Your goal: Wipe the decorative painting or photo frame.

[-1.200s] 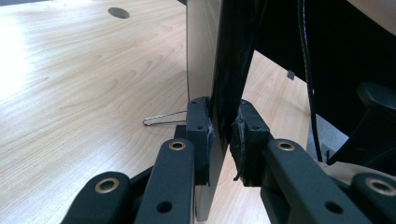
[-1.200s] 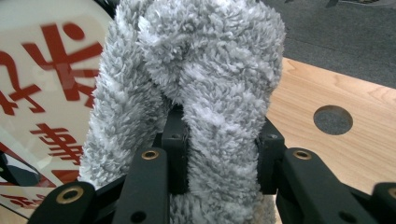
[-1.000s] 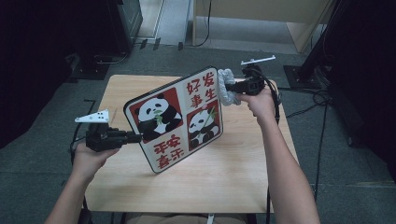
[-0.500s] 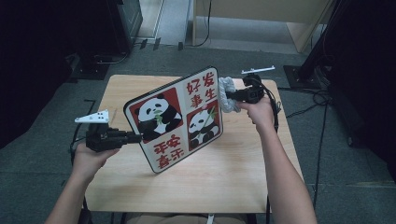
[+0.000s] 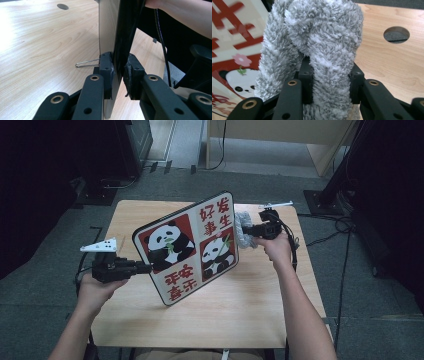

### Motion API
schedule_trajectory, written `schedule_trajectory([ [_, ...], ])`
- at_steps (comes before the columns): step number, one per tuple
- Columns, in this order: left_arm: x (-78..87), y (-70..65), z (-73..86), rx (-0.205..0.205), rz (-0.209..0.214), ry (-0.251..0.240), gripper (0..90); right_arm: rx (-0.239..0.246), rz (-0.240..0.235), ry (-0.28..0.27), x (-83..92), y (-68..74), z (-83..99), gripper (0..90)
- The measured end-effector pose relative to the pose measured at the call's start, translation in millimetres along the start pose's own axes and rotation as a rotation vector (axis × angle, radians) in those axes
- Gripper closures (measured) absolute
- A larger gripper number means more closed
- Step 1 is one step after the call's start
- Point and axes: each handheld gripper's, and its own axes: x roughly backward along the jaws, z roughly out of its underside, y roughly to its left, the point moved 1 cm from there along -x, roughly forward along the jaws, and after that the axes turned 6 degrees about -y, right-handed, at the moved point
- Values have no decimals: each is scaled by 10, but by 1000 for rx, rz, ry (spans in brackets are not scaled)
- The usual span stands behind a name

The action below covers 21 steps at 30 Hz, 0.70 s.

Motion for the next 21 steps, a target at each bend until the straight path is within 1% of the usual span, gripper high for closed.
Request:
schedule_trajectory([
  [6,0,-2,1,-1,0,-1,785,-12,6,-11,-33,-38,148,660],
  [11,-1,-2,1,0,0,1,785,-38,9,-16,-65,-70,258,660],
  [15,-2,-1,1,2,1,1,785,-42,20,-13,-80,-79,326,660],
  [17,-2,-1,2,3,2,1,784,-47,18,-21,-90,-92,365,660],
  [21,-3,0,4,4,3,0,784,-60,25,-9,-119,-126,464,660],
])
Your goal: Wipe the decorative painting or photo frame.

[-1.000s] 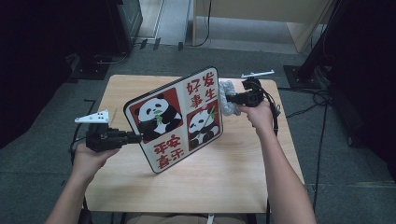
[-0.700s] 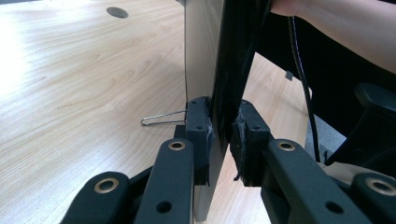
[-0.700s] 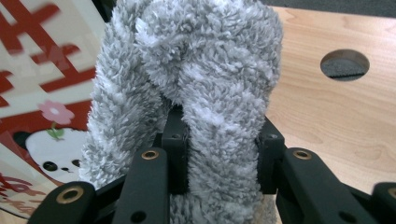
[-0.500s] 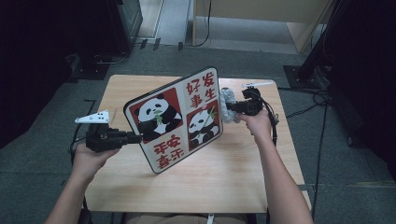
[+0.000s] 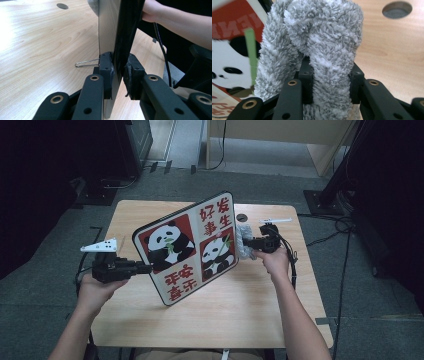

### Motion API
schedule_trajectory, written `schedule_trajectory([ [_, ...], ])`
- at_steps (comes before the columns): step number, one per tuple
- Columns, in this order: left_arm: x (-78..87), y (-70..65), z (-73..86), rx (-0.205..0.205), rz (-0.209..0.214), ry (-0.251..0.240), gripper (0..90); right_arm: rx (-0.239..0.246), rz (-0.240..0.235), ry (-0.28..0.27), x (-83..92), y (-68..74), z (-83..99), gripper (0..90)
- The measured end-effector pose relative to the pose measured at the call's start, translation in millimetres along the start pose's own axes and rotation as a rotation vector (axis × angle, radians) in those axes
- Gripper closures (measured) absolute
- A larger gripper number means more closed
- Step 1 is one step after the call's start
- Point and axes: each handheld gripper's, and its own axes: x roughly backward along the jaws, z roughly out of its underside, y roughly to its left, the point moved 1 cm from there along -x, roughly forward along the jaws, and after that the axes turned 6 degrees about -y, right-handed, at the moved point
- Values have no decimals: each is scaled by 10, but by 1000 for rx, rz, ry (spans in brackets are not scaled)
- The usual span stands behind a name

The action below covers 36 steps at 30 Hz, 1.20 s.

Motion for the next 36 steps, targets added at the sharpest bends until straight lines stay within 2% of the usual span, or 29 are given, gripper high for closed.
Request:
schedule_trajectory([
  [7,-1,1,1,-1,0,0,783,-17,9,4,-43,-57,145,660],
  [11,-2,0,2,-1,-2,-1,783,-51,6,-2,-51,-82,213,660],
  [16,0,3,4,-1,-3,-3,783,-48,14,20,-73,-111,278,660],
  [23,12,4,5,1,-16,-5,782,-26,20,8,-12,-122,262,659],
  [26,11,-2,4,-4,-16,-5,782,13,38,-16,60,-138,232,658],
  [31,10,-3,6,-4,-15,-6,782,13,56,-46,178,-208,212,656],
  [36,10,-6,7,-6,-17,-6,783,33,85,-36,240,-251,262,655],
])
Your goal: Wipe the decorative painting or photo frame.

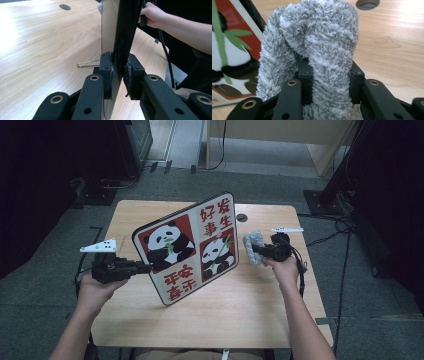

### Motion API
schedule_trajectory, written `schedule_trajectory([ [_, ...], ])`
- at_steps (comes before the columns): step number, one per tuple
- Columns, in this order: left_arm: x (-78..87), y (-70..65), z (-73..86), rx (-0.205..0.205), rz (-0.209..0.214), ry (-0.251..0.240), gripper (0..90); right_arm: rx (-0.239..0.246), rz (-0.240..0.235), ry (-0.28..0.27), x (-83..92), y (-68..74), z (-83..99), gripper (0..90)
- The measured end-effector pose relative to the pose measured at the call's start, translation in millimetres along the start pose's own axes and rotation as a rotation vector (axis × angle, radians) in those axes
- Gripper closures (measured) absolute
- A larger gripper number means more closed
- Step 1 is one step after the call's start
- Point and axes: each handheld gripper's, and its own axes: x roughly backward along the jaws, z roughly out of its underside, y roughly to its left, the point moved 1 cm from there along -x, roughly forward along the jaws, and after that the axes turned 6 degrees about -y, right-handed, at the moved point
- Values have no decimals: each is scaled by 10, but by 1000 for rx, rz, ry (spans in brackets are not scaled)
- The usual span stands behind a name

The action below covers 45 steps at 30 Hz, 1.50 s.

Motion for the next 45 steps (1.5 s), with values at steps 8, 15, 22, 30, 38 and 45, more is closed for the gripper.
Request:
schedule_trajectory([
  [8,-1,3,-2,2,2,0,782,22,49,-1,151,-147,64,654],
  [15,-1,2,-1,3,2,-1,782,9,99,-8,259,-325,170,651],
  [22,0,7,0,3,3,-1,781,24,150,1,320,-464,282,650],
  [30,1,3,1,2,2,1,782,92,229,43,243,-531,390,633],
  [38,1,2,3,1,3,2,781,77,228,33,137,-545,423,579],
  [45,2,4,3,5,2,2,780,34,214,43,133,-522,391,459],
])
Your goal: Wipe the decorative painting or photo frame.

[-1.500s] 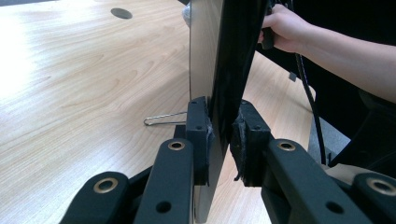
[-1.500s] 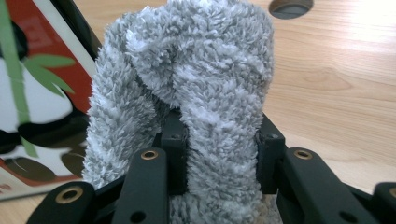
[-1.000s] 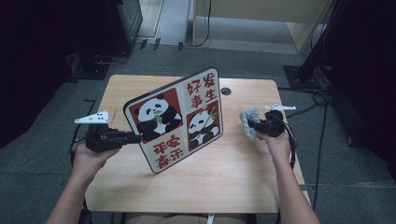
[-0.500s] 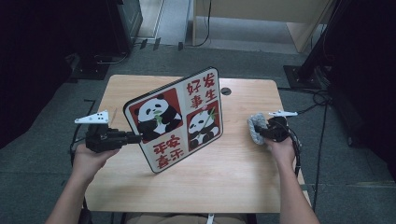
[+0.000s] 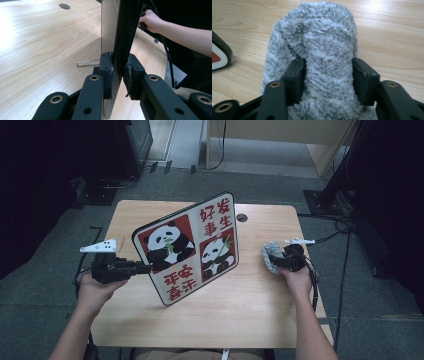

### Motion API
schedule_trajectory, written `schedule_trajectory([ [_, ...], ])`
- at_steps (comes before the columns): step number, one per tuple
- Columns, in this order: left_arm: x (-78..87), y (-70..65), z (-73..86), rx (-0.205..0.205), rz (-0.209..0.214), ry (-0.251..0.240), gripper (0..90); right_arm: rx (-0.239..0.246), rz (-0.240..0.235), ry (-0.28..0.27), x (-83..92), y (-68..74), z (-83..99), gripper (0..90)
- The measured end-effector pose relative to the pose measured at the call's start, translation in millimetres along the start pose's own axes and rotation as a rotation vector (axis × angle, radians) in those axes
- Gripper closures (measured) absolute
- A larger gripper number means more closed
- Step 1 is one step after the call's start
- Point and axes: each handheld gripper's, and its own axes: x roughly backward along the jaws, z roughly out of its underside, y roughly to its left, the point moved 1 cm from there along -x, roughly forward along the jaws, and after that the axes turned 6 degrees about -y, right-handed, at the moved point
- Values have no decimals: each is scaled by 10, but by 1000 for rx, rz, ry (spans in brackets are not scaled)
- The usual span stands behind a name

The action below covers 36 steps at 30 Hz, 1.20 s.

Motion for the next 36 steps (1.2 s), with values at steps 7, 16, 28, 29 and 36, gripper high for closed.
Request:
schedule_trajectory([
  [7,2,-1,1,-2,-2,1,779,20,8,-13,19,71,-62,406],
  [16,-1,-11,-7,-4,-9,3,784,42,2,-22,37,157,-104,406],
  [28,26,-9,-19,-12,-31,9,793,39,-12,-65,183,210,-157,413],
  [29,29,-8,-19,-10,-34,9,793,39,-13,-71,198,212,-162,413],
  [36,65,16,-11,-9,-44,6,790,45,-8,-81,253,227,-170,413],
])
